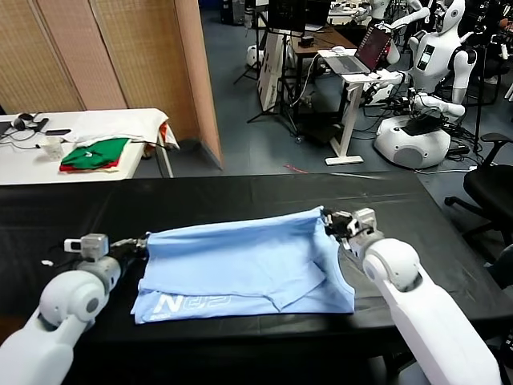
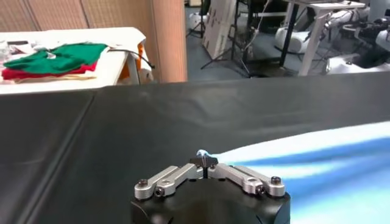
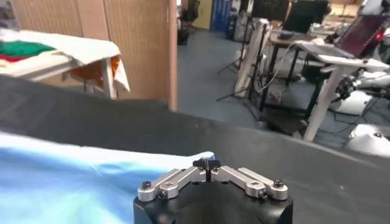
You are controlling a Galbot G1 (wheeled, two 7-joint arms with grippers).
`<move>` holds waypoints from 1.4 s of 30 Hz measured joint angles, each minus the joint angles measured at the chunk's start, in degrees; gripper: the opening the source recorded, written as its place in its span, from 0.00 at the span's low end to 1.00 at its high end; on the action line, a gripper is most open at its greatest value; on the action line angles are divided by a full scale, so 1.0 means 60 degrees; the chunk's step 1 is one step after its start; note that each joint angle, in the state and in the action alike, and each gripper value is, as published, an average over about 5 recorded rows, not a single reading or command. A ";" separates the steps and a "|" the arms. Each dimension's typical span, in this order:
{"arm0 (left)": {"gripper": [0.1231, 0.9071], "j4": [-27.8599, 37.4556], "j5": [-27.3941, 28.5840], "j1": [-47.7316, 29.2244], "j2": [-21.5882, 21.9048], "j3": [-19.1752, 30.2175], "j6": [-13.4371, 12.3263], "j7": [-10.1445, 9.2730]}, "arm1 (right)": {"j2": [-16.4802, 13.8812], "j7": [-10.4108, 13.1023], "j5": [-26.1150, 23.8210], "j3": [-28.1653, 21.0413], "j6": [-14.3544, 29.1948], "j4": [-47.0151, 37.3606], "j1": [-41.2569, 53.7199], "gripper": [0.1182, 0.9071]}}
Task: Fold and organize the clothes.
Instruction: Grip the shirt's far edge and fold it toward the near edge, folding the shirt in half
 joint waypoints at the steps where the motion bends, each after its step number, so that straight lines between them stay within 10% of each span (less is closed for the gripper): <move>1: 0.03 -0.0149 0.0048 0.0140 0.0057 -0.0077 -0.0015 0.0001 | -0.0077 0.0011 -0.0039 0.0102 -0.0068 0.0208 -0.0146 0.03; 22: 0.03 -0.2530 0.0444 0.3058 -0.0131 -0.1591 0.0203 -0.0452 | -0.1983 0.0341 -0.0013 0.1399 -0.1727 0.4603 -0.3891 0.03; 42: 0.03 -0.3131 0.1127 0.4482 -0.0723 -0.1847 0.0151 -0.0412 | -0.2124 0.0369 -0.0140 0.1537 -0.1812 0.5491 -0.5603 0.03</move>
